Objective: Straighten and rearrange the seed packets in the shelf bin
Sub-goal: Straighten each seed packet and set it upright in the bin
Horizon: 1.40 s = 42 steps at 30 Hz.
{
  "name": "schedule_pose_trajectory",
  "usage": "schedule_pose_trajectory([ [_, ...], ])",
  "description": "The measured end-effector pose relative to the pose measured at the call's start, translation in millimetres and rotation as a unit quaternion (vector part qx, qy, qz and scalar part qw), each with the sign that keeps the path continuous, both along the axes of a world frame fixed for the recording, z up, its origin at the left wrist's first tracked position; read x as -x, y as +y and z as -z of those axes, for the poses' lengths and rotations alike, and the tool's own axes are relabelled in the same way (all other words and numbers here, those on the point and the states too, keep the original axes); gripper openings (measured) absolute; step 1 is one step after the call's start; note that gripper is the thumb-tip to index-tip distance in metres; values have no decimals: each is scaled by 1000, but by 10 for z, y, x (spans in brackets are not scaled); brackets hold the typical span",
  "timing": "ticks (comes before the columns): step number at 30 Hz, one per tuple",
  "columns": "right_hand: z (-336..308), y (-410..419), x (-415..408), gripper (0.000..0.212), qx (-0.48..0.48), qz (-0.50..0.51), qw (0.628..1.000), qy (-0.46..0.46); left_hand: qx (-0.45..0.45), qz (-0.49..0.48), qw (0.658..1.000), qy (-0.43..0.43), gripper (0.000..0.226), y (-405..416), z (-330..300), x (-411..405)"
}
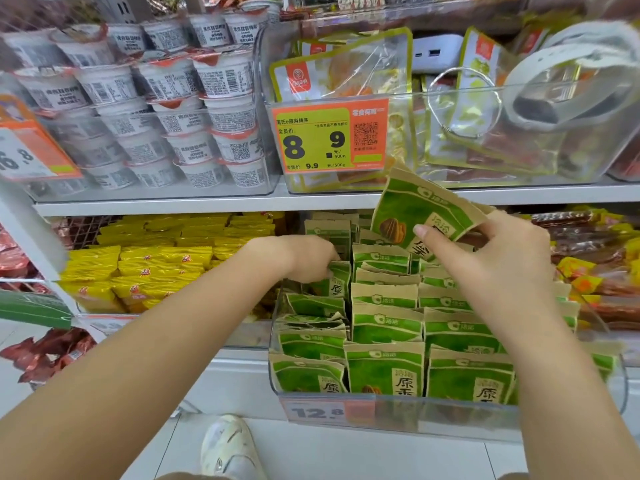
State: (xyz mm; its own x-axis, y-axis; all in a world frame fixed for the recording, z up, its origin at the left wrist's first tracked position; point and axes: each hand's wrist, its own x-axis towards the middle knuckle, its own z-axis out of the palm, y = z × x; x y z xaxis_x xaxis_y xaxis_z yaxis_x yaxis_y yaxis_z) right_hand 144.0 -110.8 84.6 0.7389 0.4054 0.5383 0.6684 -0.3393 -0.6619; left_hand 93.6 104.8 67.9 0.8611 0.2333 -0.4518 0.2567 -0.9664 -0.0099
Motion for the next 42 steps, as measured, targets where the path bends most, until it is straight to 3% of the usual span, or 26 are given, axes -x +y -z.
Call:
schedule_pose_trajectory([
  [6,-6,-41,-33,8,-2,1,1000,-14,25,-3,999,46,22,-14,-60,-24],
  [10,-18,-47,-45,13,14,13,1000,-13,-20,15,998,59,50,-76,-9,114],
  [14,-25,-28,-23,14,15,7,1000,-10,-4,4,999,40,69,-153,-61,188],
  [18,-26,-8,5,11,9,-1,1000,-5,25,-5,1000,-9,64,-155,-232,293],
  [21,-37,23,36,15,-14,-37,999,18,70,-38,989,-124,51,-115,-330,463],
  [23,-48,69,52,22,-30,-57,997,39,103,-70,963,-239,40,-105,-330,610],
  [26,-68,150,98,21,-64,-90,991,70,181,-114,878,-429,29,-184,-225,806],
  [28,-68,192,145,18,-100,-126,982,96,295,-143,806,-493,28,-232,-141,892],
  [30,-62,231,200,18,-128,-161,973,107,356,-146,767,-515,34,-237,-52,928],
  [32,-51,247,220,19,-159,-176,966,104,320,-142,783,-514,39,-224,10,912],
  [35,-35,218,179,18,-185,-135,972,53,157,-115,890,-413,40,-183,62,795],
  [37,-20,194,145,19,-197,-111,973,37,64,-77,937,-334,40,-160,112,732],
  [42,-13,217,177,24,-211,-114,970,30,62,-60,940,-331,35,-144,180,823],
])
